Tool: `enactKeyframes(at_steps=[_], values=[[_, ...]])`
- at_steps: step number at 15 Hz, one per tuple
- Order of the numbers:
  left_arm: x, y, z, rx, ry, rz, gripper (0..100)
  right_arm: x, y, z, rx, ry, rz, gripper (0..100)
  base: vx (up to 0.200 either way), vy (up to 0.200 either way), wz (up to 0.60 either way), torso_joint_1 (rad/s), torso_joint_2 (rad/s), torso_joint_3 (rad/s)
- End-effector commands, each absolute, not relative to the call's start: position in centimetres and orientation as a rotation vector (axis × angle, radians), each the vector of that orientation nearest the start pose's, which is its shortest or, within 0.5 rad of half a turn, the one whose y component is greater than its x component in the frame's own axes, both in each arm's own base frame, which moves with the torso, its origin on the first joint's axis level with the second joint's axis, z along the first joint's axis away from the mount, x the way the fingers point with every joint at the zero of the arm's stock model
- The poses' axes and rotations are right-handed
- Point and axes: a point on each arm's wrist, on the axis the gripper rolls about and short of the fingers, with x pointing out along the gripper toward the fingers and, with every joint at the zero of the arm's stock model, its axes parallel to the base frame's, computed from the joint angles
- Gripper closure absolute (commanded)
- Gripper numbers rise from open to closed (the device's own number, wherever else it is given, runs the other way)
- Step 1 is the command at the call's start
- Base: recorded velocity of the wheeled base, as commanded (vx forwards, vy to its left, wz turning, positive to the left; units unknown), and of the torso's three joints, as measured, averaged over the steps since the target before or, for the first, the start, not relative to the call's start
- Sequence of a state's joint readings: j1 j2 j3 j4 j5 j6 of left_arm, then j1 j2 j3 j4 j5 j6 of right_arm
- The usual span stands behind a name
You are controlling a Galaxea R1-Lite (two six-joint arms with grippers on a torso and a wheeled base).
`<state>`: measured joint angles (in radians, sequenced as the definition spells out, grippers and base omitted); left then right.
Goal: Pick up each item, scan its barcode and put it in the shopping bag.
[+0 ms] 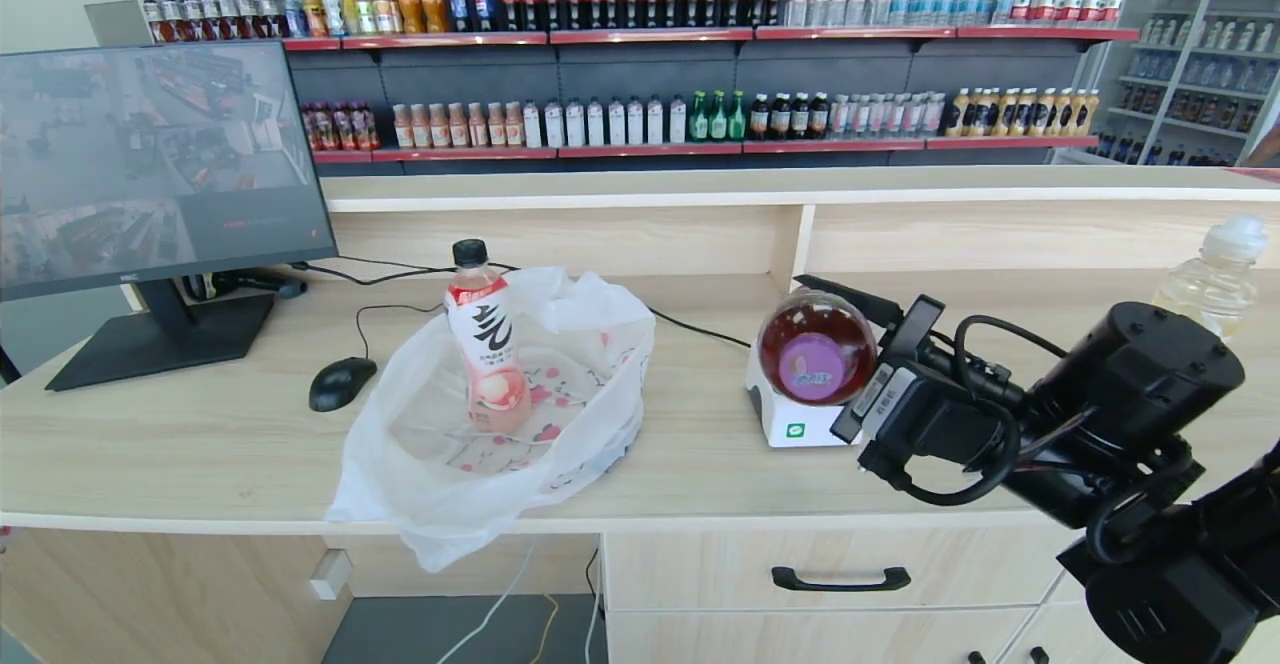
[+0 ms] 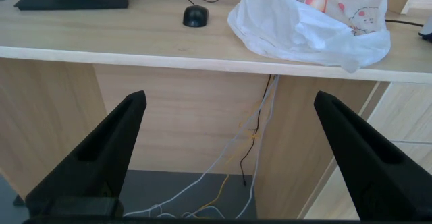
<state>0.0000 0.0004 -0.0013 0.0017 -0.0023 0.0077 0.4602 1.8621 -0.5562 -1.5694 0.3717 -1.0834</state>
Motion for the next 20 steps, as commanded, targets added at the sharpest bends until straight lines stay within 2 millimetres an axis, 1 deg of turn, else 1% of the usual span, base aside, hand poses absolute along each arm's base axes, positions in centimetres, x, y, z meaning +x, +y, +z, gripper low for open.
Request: enactKeyframes(at_steps=[1,2,5,9,12,18,20], values=[[-2.3,0.0,7.6,0.008,0.000,-0.002,0,27.1,14.3,17.0,-1.006,-0.717,0.578,100,0.000,0.000,0.00,0.000,0.00,0.000],[-2.3,0.0,7.5,0.008,0.002,-0.003,0,27.3,14.4,17.3,-1.003,-0.733,0.573,100,0.000,0.000,0.00,0.000,0.00,0.000],[-2.3,0.0,7.5,0.008,0.002,-0.002,0,27.7,14.5,16.2,-1.011,-0.713,0.615,100,0.000,0.000,0.00,0.000,0.00,0.000],[-2.3,0.0,7.6,0.008,0.000,-0.003,0,29.3,14.3,15.4,-1.036,-0.752,0.678,100,0.000,0.000,0.00,0.000,0.00,0.000],[-2.3,0.0,7.6,0.008,0.000,-0.002,0,30.1,12.9,14.3,-1.106,-0.751,0.685,100,0.000,0.000,0.00,0.000,0.00,0.000],[-2.3,0.0,7.6,0.008,0.000,-0.003,0,31.3,13.0,12.2,-1.133,-0.722,0.728,100,0.000,0.000,0.00,0.000,0.00,0.000],[-2.3,0.0,7.6,0.008,0.000,-0.002,0,31.5,12.5,12.2,-1.138,-0.725,0.730,100,0.000,0.000,0.00,0.000,0.00,0.000]])
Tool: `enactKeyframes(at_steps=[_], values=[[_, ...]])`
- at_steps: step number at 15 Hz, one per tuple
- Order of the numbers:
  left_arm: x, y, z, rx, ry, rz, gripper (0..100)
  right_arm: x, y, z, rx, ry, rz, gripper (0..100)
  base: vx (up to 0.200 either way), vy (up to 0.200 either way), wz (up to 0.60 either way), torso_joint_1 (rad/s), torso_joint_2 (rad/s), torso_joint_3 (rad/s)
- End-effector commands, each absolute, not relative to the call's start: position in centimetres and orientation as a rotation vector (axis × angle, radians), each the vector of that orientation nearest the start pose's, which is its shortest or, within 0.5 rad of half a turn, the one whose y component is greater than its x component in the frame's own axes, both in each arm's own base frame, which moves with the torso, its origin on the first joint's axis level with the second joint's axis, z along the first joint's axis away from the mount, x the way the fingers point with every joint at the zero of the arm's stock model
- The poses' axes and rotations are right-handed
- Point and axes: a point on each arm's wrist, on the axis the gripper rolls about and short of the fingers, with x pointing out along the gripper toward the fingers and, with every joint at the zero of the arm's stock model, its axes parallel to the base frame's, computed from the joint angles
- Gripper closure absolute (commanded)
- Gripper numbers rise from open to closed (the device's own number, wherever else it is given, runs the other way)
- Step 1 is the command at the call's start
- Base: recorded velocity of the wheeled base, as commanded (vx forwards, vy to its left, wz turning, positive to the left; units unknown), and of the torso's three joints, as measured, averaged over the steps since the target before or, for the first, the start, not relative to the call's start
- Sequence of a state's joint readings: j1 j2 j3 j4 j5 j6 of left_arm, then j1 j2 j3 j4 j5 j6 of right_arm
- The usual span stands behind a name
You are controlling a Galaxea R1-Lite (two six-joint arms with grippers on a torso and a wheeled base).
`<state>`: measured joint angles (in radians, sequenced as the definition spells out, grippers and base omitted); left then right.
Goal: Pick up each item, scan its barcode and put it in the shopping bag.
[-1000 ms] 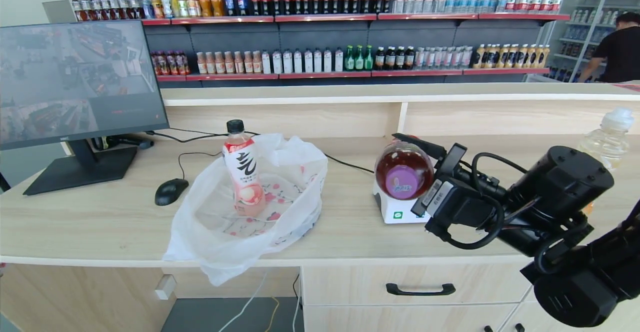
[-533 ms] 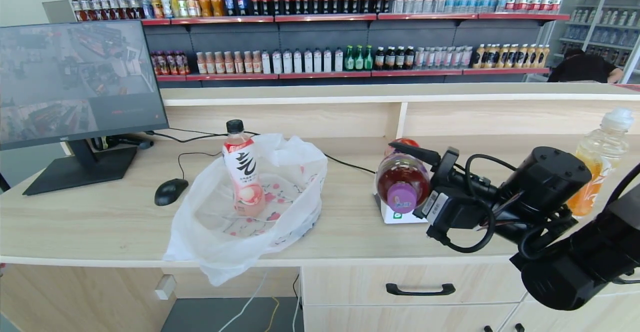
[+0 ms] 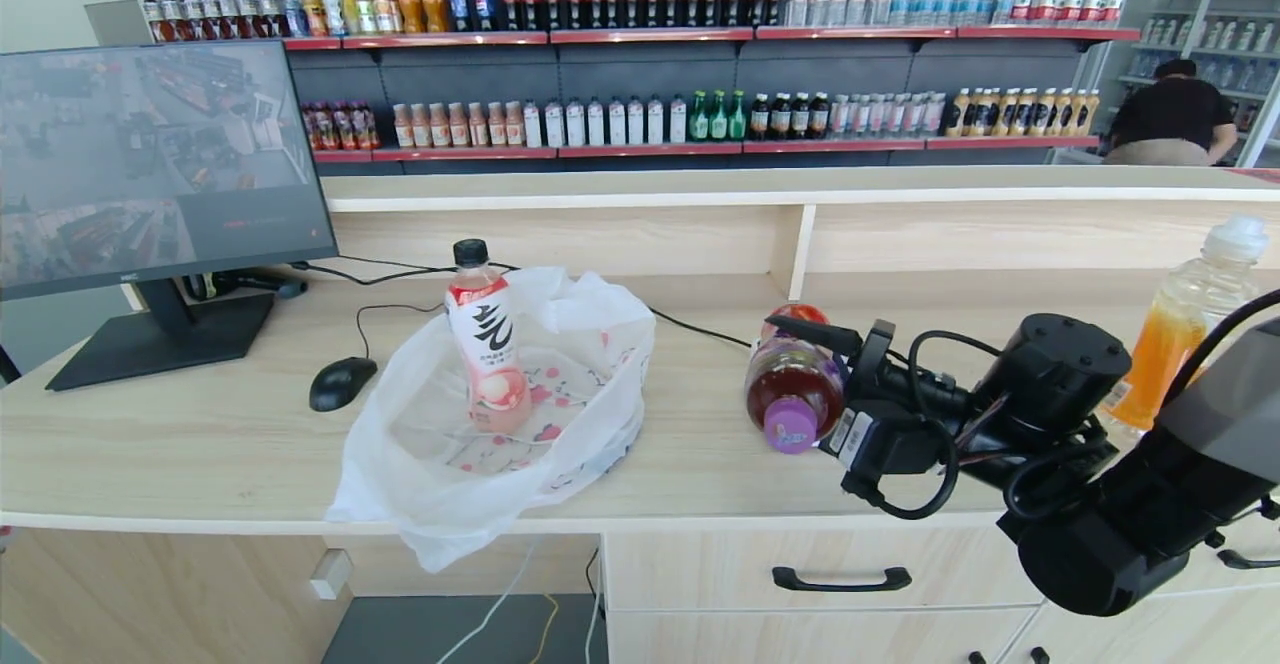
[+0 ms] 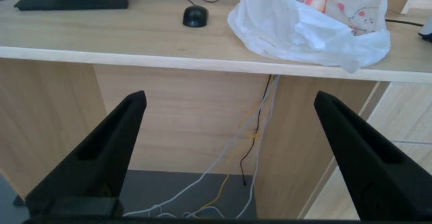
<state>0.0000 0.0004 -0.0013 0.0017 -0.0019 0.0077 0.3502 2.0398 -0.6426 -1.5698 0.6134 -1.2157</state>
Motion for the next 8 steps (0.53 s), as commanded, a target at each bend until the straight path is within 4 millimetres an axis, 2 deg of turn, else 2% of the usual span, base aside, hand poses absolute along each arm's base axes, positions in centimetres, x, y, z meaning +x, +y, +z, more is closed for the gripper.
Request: enactKeyframes(at_steps=[1,8], values=[[-2.29,0.00,7.57,0.008,0.000,-0.002,0,31.57,12.13,12.12,-1.142,-0.717,0.724,100,0.000,0.000,0.00,0.000,0.00,0.000],[-2.28,0.00,7.53,0.008,0.002,-0.002,0,31.83,11.37,12.04,-1.157,-0.711,0.713,100,0.000,0.000,0.00,0.000,0.00,0.000]])
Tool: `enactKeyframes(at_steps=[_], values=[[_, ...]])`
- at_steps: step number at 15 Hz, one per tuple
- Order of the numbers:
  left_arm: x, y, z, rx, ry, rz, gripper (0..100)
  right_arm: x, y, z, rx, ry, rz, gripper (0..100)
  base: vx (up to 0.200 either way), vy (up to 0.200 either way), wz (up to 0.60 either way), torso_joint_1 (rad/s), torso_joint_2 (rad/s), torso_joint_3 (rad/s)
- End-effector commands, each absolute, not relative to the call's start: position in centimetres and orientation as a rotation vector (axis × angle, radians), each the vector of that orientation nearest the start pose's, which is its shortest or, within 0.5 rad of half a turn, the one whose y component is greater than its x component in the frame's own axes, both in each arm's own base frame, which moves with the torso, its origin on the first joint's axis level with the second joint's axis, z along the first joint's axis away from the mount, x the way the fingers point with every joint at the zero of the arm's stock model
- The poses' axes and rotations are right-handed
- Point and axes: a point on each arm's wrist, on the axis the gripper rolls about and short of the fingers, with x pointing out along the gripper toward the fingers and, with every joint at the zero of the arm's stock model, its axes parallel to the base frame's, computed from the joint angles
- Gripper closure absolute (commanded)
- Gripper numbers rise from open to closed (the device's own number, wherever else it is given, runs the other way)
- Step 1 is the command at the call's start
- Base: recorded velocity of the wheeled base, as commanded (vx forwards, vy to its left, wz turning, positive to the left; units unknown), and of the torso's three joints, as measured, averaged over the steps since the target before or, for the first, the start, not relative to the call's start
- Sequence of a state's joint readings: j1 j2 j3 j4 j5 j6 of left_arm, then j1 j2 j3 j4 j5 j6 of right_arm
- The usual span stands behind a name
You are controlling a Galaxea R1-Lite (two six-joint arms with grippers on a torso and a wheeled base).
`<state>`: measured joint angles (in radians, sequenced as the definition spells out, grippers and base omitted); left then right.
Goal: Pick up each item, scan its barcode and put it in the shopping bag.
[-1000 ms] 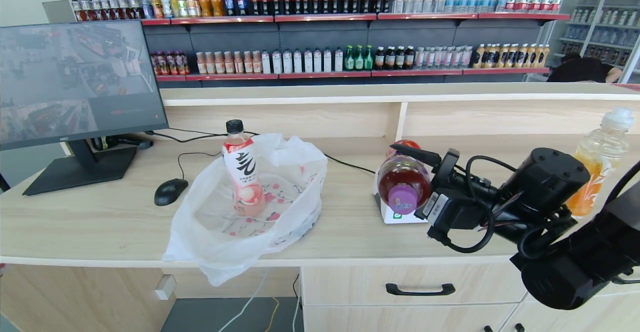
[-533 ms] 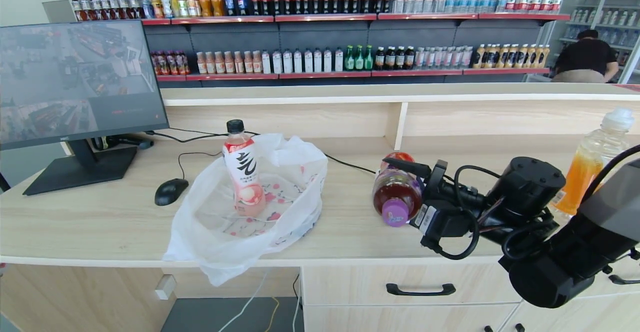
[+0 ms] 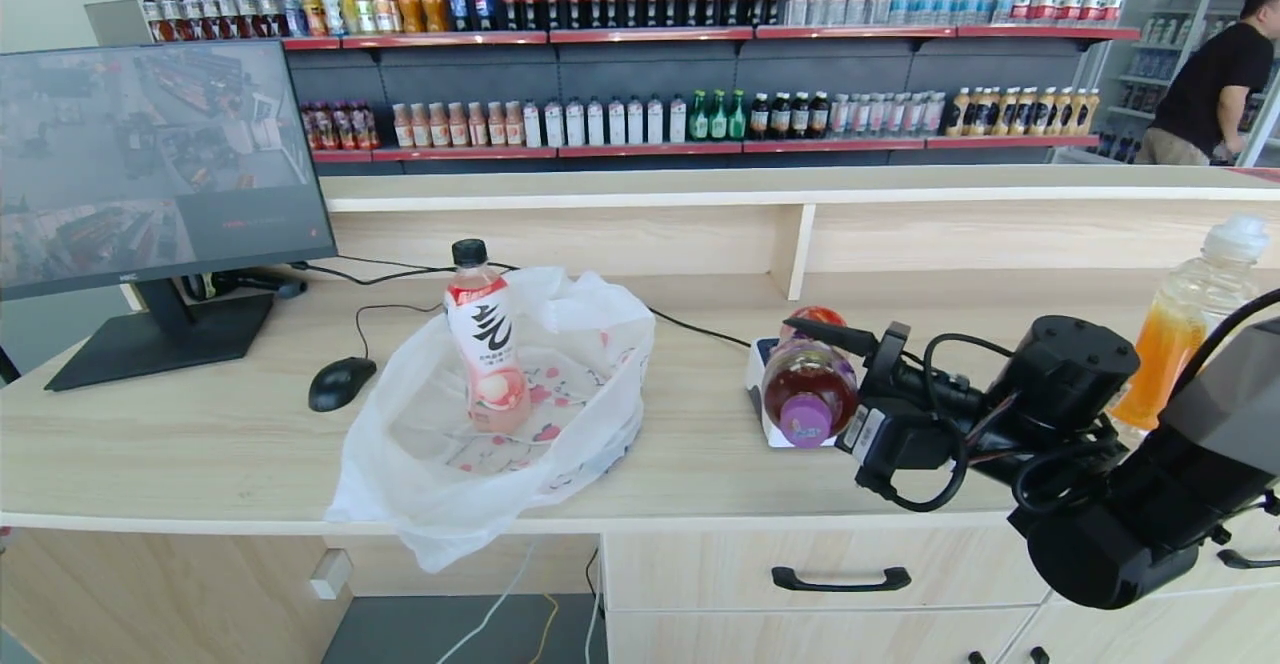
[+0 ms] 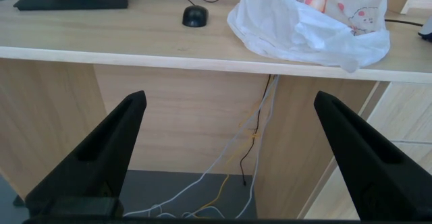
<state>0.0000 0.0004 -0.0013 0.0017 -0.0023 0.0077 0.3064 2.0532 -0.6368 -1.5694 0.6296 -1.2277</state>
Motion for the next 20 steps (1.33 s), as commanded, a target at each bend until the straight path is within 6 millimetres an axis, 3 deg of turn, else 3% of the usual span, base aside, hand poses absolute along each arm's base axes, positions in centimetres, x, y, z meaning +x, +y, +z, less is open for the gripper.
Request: enactKeyframes(at_steps=[1,11,20], values=[[-2.3,0.0,7.6,0.008,0.000,-0.003,0,31.9,11.3,12.0,-1.157,-0.709,0.712,100,0.000,0.000,0.00,0.000,0.00,0.000],[-2.3,0.0,7.5,0.008,0.002,-0.002,0,32.9,11.3,10.4,-1.168,-0.681,0.727,100,0.000,0.000,0.00,0.000,0.00,0.000],[-2.3,0.0,7.6,0.008,0.000,-0.003,0,33.1,11.4,10.3,-1.166,-0.680,0.730,100,0.000,0.000,0.00,0.000,0.00,0.000]])
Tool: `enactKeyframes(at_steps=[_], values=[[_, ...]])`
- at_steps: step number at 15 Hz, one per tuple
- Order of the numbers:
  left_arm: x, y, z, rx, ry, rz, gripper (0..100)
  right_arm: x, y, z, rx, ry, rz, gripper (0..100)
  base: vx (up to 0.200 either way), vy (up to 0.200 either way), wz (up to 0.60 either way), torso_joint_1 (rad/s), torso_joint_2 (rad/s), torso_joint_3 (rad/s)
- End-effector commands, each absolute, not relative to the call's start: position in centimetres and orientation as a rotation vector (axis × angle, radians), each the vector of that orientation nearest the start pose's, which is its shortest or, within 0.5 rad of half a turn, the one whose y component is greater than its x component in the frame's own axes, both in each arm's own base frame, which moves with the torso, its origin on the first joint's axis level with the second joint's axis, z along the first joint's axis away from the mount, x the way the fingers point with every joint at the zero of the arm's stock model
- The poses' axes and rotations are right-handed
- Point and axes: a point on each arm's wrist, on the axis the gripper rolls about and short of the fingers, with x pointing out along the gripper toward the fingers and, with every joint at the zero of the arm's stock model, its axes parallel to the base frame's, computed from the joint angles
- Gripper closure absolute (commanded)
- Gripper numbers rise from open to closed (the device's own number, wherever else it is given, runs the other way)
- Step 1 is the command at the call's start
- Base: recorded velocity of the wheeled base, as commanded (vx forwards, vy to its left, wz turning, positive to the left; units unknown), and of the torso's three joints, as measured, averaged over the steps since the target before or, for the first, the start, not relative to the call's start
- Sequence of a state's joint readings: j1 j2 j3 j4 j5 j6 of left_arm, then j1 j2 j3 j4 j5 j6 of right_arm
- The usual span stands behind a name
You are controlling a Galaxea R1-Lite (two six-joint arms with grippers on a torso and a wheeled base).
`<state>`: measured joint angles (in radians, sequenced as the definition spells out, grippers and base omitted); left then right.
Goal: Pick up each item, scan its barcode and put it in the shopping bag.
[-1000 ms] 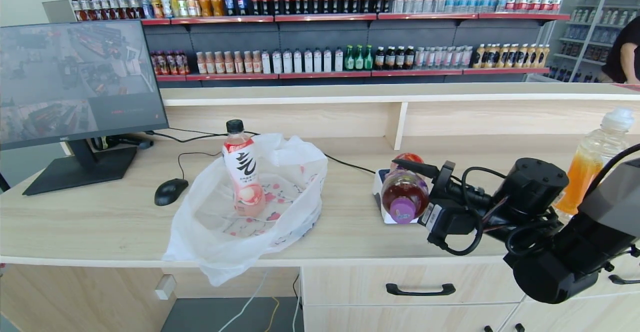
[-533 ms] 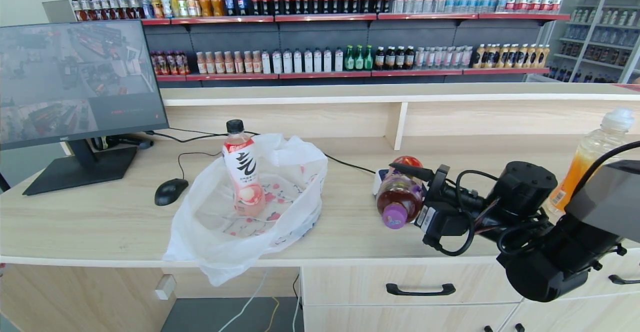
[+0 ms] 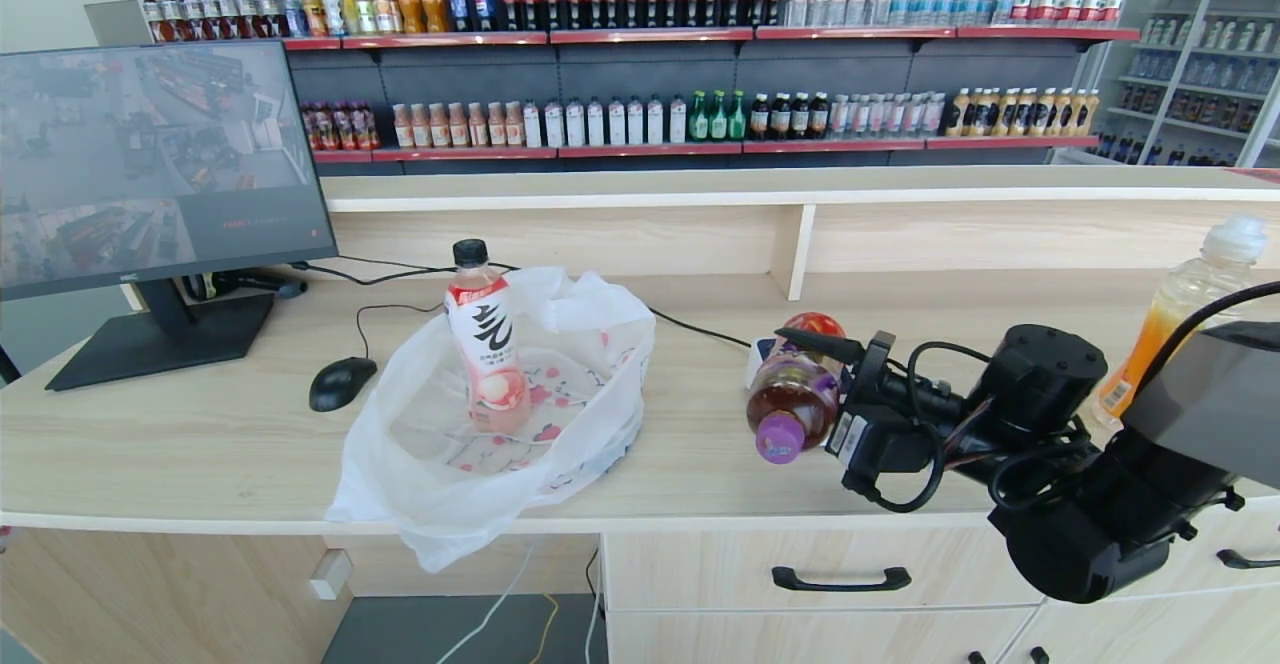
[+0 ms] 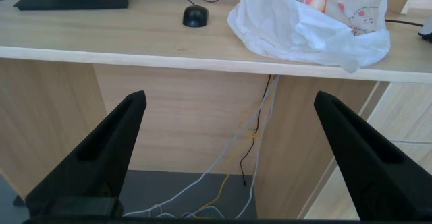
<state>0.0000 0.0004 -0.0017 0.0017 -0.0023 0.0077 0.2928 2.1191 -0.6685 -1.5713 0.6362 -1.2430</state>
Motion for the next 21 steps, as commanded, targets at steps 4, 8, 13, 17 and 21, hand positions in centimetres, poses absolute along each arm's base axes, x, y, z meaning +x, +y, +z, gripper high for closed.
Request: enactKeyframes(at_steps=[4,8,13,17,21], values=[[-2.3,0.0,7.6,0.008,0.000,-0.003,0,33.1,11.2,10.8,-1.164,-0.686,0.715,100,0.000,0.000,0.00,0.000,0.00,0.000],[-2.3,0.0,7.6,0.008,0.000,-0.002,0,32.8,11.1,11.2,-1.132,-0.681,0.722,100,0.000,0.000,0.00,0.000,0.00,0.000],[-2.3,0.0,7.6,0.008,0.000,-0.003,0,31.7,11.6,15.2,-1.042,-0.760,0.687,100,0.000,0.000,0.00,0.000,0.00,0.000],[-2.3,0.0,7.5,0.008,0.002,-0.002,0,30.1,12.4,18.0,-0.940,-0.767,0.625,100,0.000,0.000,0.00,0.000,0.00,0.000],[-2.3,0.0,7.5,0.008,0.002,-0.003,0,29.0,13.2,19.4,-0.799,-0.731,0.591,100,0.000,0.000,0.00,0.000,0.00,0.000]])
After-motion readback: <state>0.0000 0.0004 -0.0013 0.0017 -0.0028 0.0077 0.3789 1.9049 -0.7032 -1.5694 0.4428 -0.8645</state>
